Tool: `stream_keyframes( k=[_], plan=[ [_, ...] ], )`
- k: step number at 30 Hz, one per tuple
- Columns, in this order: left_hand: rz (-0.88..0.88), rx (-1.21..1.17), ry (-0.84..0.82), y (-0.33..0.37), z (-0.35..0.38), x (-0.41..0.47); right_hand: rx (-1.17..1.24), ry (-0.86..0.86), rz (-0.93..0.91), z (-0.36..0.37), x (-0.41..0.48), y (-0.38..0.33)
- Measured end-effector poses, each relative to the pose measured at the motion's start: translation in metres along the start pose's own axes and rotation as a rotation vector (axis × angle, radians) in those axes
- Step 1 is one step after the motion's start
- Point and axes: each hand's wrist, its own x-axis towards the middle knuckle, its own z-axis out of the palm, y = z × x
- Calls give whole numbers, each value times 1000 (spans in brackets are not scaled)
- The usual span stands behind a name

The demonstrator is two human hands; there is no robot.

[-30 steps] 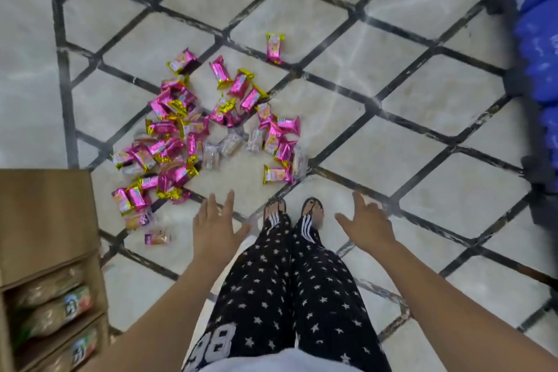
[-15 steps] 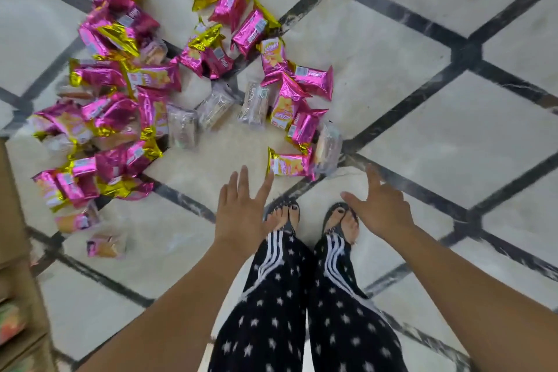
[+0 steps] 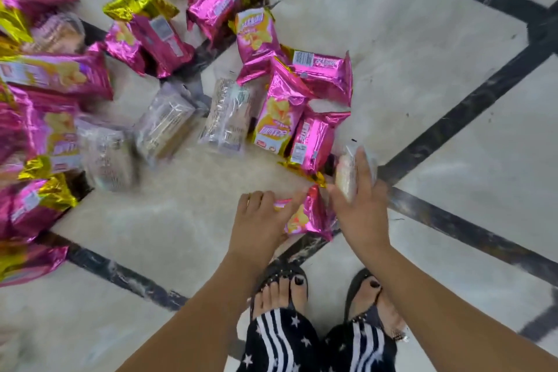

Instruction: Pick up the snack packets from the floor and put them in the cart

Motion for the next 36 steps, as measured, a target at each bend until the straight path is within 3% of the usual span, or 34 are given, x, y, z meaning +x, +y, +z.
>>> stream_keyframes(
  k=[6, 12, 24, 30, 36],
  plan=[
    [-113, -105, -11, -3, -76, -32, -37, 16, 89, -82, -28, -21],
    [-215, -258, -150, -5, -236, -43, -116, 52, 74, -192, -48, -103],
    [-353, -44, 20, 26, -523, -106, -136, -3, -31, -401, -157, -306],
    [-375, -156, 44, 71, -617, -197, 199, 2, 20, -496, -260, -340],
    [-332, -385, 31, 115, -671, -293, 57, -59, -44, -559, -355, -325]
  ],
)
